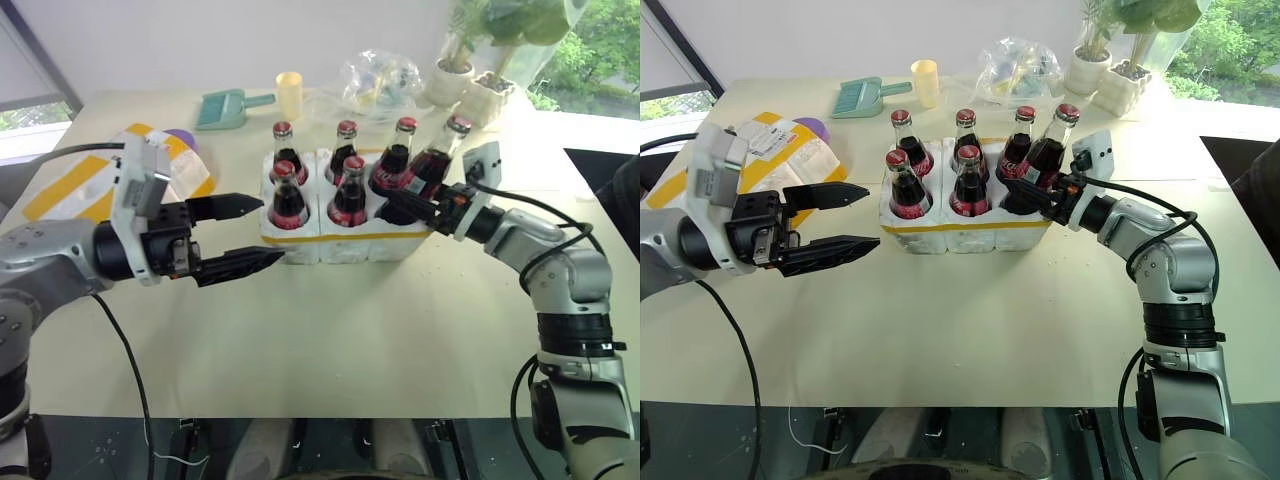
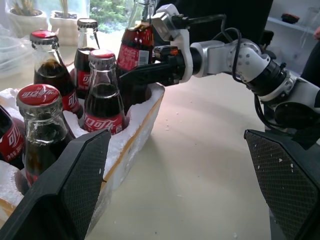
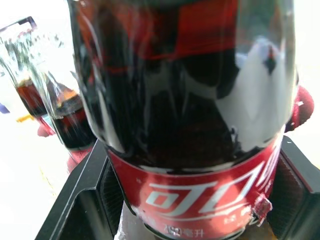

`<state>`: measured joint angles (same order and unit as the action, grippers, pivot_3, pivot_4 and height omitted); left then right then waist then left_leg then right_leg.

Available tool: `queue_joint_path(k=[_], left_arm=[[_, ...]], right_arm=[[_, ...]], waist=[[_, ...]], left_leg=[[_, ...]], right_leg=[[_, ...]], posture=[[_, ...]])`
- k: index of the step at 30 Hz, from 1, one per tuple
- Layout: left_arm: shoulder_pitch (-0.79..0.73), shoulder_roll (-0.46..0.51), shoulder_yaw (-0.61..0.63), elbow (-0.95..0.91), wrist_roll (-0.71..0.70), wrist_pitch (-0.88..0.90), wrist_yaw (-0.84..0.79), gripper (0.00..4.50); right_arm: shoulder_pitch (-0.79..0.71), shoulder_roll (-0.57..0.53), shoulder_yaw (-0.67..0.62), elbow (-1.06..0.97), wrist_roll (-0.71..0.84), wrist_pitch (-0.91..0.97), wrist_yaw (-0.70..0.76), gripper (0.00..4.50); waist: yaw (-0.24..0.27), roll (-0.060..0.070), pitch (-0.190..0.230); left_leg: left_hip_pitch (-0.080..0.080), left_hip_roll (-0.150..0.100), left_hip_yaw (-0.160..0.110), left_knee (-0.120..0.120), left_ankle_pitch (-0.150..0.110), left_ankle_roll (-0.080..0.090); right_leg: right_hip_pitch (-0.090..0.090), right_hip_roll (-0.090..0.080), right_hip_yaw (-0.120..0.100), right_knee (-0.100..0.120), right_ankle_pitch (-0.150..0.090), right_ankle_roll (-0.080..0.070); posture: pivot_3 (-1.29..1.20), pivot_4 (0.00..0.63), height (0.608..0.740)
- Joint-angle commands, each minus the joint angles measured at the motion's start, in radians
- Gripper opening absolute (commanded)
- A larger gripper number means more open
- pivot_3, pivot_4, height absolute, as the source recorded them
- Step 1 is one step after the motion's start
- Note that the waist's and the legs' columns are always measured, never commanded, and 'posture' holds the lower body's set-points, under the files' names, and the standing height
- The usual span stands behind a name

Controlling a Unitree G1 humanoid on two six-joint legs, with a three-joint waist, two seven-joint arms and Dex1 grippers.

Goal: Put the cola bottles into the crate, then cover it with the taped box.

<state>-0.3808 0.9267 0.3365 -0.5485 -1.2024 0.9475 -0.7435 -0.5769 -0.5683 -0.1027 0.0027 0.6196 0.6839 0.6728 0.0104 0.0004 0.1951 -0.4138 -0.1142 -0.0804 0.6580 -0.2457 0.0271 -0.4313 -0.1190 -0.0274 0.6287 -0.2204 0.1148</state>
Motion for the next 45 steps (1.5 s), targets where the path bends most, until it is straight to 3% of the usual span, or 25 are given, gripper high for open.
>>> queue_joint_path(k=[1, 2, 10, 18, 22, 27, 32, 37, 45], left_arm=[[0.007, 0.015, 0.024, -0.007, 0.014, -0.028, -0.005, 4.50], [0.008, 0.016, 0.023, -0.006, 0.016, -0.029, -0.006, 4.50], [0.033, 0.025, 0.027, 0.000, 0.069, -0.047, -0.007, 4.50], [0.242, 0.085, 0.238, -0.037, 0.224, -0.056, 0.071, 4.50], [0.473, 0.132, 0.314, -0.061, 0.516, -0.099, 0.132, 4.50], [0.698, 0.146, 0.345, -0.062, 0.840, -0.170, 0.215, 4.50], [0.819, 0.137, 0.258, 0.003, 1.138, -0.231, 0.349, 4.50], [0.720, 0.118, 0.084, 0.165, 1.293, -0.327, 0.448, 4.50], [0.563, 0.057, -0.090, 0.418, 1.428, -0.500, 0.519, 4.50]], right_arm=[[-0.015, -0.013, 0.054, -0.055, -0.061, -0.046, 0.033, 4.11], [-0.014, -0.011, 0.063, -0.066, -0.067, -0.047, 0.041, 4.45], [-0.030, -0.057, 0.022, -0.127, -0.051, -0.006, 0.085, 4.45], [-0.098, -0.275, -0.197, -0.158, 0.215, 0.193, 0.259, 4.45], [-0.079, -0.405, -0.238, -0.134, 0.267, 0.239, 0.396, 4.45], [-0.080, -0.419, -0.233, -0.144, 0.279, 0.230, 0.424, 4.45], [-0.052, -0.417, -0.216, -0.203, 0.336, 0.249, 0.490, 4.45], [-0.065, -0.416, -0.221, -0.238, 0.390, 0.274, 0.494, 4.45], [-0.066, -0.452, -0.261, -0.307, 0.469, 0.309, 0.474, 4.45]], waist=[[-0.001, 0.000, 0.000], [-0.001, 0.000, 0.000], [0.001, 0.000, 0.000], [0.002, 0.000, 0.000], [-0.001, 0.000, 0.000], [0.002, 0.000, 0.000], [0.008, 0.000, 0.000], [0.016, 0.000, 0.000], [0.029, 0.000, 0.000]], left_leg=[[0.000, 0.000, 0.000, 0.000, 0.000, 0.000], [0.000, 0.000, 0.000, 0.000, 0.000, 0.000], [0.000, 0.000, 0.000, 0.000, 0.000, 0.000], [0.000, 0.000, 0.000, -0.003, 0.000, 0.000], [0.002, 0.003, 0.000, -0.007, 0.000, 0.000], [0.002, 0.006, 0.004, -0.010, 0.000, 0.000], [0.002, 0.006, 0.004, -0.010, -0.002, -0.003], [0.002, 0.006, 0.004, -0.010, -0.002, -0.003], [0.001, 0.006, 0.004, -0.011, -0.002, -0.003]], right_leg=[[0.000, 0.000, 0.000, 0.000, 0.000, 0.000], [0.000, 0.000, 0.000, 0.000, 0.000, 0.000], [0.000, 0.000, 0.000, 0.000, 0.000, 0.000], [0.000, 0.000, 0.000, -0.002, 0.000, 0.000], [0.001, -0.001, 0.000, -0.007, 0.000, -0.001], [0.001, 0.000, 0.000, -0.014, 0.000, -0.006], [0.002, 0.000, 0.000, -0.015, 0.000, -0.006], [0.002, 0.000, 0.000, -0.015, 0.000, -0.006], [-0.001, 0.000, 0.000, -0.015, 0.002, -0.003]], posture=[[0.00, 0.150, 0.740], [0.00, 0.150, 0.740], [0.00, 0.150, 0.740], [0.00, 0.150, 0.740], [0.00, 0.150, 0.740], [0.00, 0.150, 0.740], [0.00, 0.150, 0.740], [0.00, 0.150, 0.740], [0.00, 0.150, 0.740]])
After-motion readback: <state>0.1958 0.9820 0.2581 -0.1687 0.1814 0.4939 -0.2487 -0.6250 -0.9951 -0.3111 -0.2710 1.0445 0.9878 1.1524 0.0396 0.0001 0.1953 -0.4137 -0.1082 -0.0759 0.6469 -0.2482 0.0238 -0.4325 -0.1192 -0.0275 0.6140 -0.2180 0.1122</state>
